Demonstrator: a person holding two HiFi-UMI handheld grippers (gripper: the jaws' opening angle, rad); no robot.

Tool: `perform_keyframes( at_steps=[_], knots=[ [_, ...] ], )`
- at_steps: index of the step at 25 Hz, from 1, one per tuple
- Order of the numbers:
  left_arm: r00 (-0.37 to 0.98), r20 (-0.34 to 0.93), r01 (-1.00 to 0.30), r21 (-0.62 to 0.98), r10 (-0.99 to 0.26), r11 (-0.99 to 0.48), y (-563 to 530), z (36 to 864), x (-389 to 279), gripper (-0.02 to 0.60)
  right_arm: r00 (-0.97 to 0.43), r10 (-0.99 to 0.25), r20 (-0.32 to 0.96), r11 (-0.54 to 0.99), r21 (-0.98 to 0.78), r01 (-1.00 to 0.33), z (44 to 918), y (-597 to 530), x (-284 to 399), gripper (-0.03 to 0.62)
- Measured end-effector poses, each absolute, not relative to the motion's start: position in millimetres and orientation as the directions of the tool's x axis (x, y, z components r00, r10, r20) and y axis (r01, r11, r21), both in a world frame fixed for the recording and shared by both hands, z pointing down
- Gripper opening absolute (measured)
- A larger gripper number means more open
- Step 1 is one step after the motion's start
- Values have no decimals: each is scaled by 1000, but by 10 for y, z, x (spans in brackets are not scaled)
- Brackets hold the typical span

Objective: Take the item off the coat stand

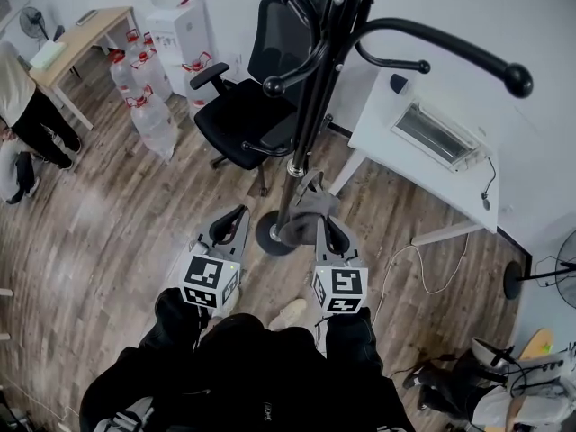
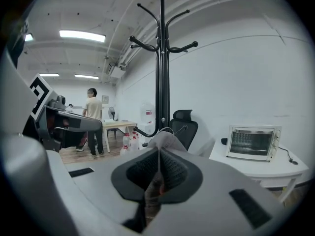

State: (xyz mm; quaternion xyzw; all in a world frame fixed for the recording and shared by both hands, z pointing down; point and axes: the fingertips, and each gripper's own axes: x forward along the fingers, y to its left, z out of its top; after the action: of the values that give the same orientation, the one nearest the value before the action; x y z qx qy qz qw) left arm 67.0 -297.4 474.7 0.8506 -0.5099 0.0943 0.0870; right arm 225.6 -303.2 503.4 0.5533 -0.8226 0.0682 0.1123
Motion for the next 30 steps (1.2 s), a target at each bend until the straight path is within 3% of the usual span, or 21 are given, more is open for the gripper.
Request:
perform_keyframes(
  at_steps=[17, 30],
  knots=[
    [550, 188, -833, 54, -814, -550, -3054, 4484, 646, 35, -254, -946, 199, 268, 45, -962, 4613, -2936, 2315, 21],
    [703, 151, -706, 31, -695, -708, -3125, 4299, 902, 35, -54, -989, 136, 60, 45, -997, 4343, -2619, 2544, 21]
  ],
)
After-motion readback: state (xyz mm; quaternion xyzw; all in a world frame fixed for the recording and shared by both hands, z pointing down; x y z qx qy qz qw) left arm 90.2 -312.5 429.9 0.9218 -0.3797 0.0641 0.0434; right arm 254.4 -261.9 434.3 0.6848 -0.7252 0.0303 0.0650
